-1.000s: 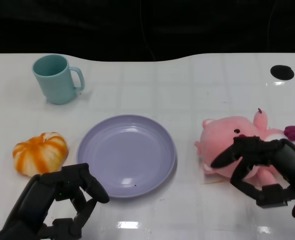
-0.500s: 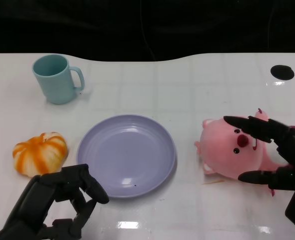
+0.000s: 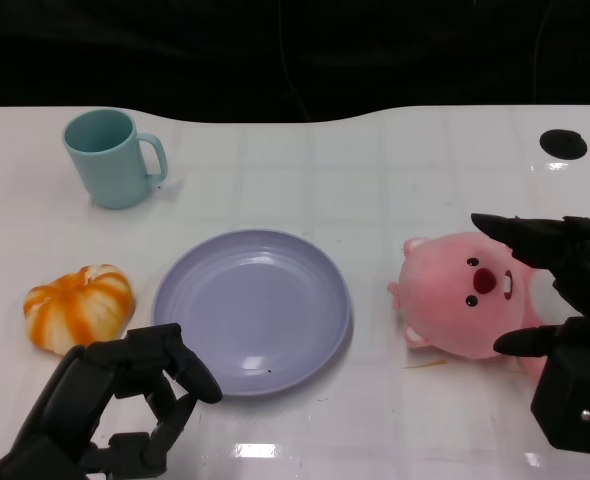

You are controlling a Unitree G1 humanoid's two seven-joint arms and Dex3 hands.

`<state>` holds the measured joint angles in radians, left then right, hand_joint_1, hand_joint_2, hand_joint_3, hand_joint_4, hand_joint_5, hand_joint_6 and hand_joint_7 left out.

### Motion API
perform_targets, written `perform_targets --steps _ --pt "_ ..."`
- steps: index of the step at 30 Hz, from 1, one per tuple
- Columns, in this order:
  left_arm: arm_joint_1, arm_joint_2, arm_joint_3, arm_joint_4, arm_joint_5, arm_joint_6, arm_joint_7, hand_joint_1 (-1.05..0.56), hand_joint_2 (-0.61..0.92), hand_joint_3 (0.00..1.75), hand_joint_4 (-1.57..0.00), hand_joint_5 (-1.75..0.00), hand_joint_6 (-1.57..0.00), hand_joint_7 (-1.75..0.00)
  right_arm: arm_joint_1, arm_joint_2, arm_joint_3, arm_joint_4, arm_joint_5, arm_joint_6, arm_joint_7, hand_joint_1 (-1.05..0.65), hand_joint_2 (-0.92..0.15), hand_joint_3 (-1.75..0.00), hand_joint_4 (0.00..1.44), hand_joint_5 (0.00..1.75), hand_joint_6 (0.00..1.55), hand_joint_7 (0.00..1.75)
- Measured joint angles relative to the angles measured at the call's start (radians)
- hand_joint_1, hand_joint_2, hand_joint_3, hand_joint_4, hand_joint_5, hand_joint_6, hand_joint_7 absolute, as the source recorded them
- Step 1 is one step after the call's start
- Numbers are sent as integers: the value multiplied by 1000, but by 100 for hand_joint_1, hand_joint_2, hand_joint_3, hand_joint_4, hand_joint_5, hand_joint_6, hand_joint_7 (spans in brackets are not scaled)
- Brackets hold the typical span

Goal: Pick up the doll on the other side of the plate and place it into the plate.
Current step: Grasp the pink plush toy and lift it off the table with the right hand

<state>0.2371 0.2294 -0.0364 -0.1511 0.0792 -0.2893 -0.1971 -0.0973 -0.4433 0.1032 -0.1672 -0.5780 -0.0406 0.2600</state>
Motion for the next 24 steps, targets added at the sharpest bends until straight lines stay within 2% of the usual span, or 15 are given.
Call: perform_targets --steps 3,12,19,24 --pt "0 -1 -1 0 1 0 0 -7 53 107 -77 -157 -83 -113 -33 -1 21 7 -18 32 20 -57 -77 0 0 27 17 4" --pt "1 -3 -3 -12 1 15 0 -7 54 107 -77 -153 -84 -112 -143 -6 95 105 -65 83 65 -58 -75 0 0 20 18 2" --pt "4 -4 -5 -17 2 17 0 -7 53 107 -77 -154 -84 -112 -225 -1 182 252 -110 94 63 -64 -78 -1 0 14 17 1" --pt "7 -7 -6 -24 2 22 0 -6 53 109 -78 -155 -85 -112 -293 20 218 372 -110 88 60 -68 -80 -1 1 15 17 1"
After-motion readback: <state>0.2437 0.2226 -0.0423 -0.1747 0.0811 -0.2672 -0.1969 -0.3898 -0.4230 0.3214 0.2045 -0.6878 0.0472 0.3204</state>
